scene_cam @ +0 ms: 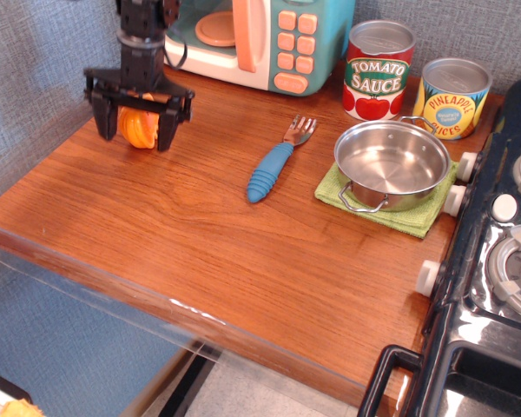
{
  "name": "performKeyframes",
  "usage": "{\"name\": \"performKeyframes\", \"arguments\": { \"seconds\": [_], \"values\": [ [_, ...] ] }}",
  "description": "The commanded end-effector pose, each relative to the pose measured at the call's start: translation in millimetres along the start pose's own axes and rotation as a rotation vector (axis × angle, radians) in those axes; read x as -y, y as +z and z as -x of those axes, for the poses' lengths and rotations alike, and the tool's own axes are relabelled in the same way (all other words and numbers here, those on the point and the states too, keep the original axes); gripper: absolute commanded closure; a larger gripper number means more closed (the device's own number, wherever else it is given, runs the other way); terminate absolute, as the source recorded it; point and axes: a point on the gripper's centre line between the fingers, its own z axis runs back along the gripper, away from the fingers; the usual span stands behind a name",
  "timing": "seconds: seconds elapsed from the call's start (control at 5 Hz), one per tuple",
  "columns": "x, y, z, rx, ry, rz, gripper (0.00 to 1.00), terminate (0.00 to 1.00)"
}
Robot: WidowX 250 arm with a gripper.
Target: Move the orange in front of the microwave
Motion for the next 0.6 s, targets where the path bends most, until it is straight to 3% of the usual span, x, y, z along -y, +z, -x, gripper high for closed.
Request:
{"name": "performKeyframes", "arguments": {
  "seconds": [0.0,0.2,0.4],
  "values": [
    [-5,85,34,0.21,-0.066,0.039,0.0,0.0],
    [7,94,52,0.237,-0.143,0.129,0.0,0.0],
    [22,87,62,0.229,-0.231,0.179,0.0,0.0]
  ]
}}
